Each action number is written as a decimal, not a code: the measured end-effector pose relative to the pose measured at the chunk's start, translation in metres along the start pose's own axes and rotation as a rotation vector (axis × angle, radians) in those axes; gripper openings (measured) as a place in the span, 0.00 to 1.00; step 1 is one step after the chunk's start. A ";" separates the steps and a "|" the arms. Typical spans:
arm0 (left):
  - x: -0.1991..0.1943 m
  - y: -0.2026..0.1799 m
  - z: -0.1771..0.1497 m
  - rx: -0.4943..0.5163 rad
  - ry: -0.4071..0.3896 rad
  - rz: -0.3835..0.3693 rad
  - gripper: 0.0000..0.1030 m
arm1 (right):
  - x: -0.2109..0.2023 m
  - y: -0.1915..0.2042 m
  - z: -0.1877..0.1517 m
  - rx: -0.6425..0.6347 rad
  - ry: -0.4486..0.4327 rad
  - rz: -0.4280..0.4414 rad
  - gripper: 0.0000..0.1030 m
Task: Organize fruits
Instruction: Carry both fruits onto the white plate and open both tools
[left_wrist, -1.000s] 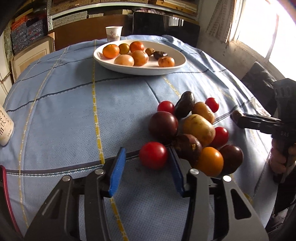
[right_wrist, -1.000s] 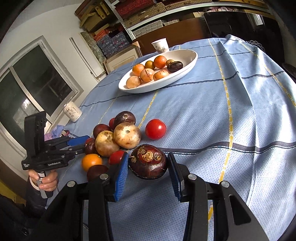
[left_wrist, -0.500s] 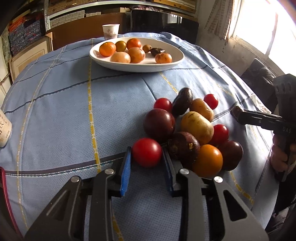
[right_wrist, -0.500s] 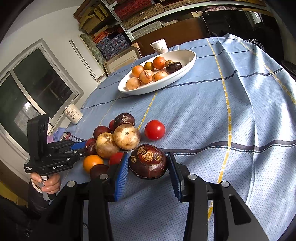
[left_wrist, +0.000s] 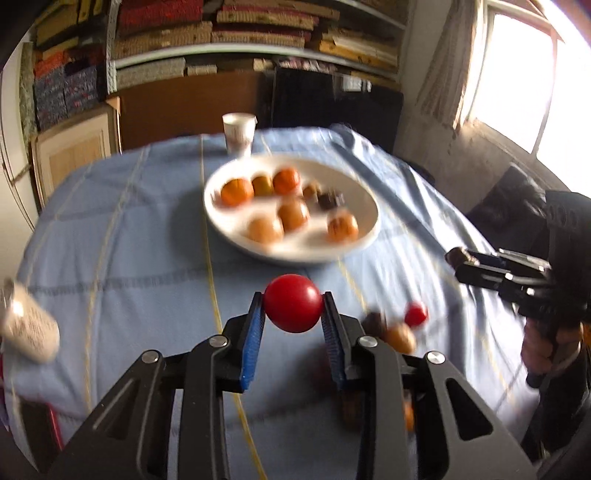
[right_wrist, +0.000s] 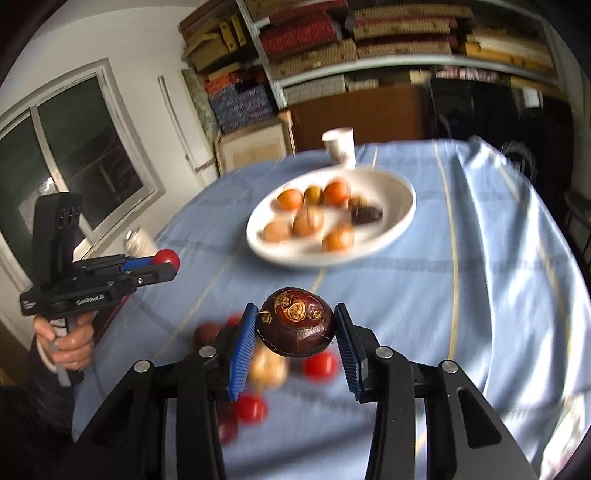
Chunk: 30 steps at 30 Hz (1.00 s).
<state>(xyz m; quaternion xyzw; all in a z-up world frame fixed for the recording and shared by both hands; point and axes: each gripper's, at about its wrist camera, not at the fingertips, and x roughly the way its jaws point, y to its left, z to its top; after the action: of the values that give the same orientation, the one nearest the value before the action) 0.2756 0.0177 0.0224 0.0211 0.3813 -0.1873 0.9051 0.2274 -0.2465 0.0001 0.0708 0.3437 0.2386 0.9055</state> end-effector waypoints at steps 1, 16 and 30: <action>0.004 0.001 0.009 -0.003 -0.008 0.009 0.29 | 0.007 0.000 0.010 0.005 -0.009 -0.010 0.41; 0.131 0.045 0.084 -0.116 0.089 0.117 0.29 | 0.132 0.013 0.066 -0.024 0.077 -0.073 0.41; 0.106 0.036 0.082 -0.097 0.002 0.192 0.88 | 0.117 0.009 0.073 -0.009 0.052 -0.062 0.65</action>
<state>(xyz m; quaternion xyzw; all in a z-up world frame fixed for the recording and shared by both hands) 0.4117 0.0016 0.0024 0.0136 0.3869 -0.0809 0.9185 0.3479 -0.1793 -0.0109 0.0497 0.3682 0.2138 0.9035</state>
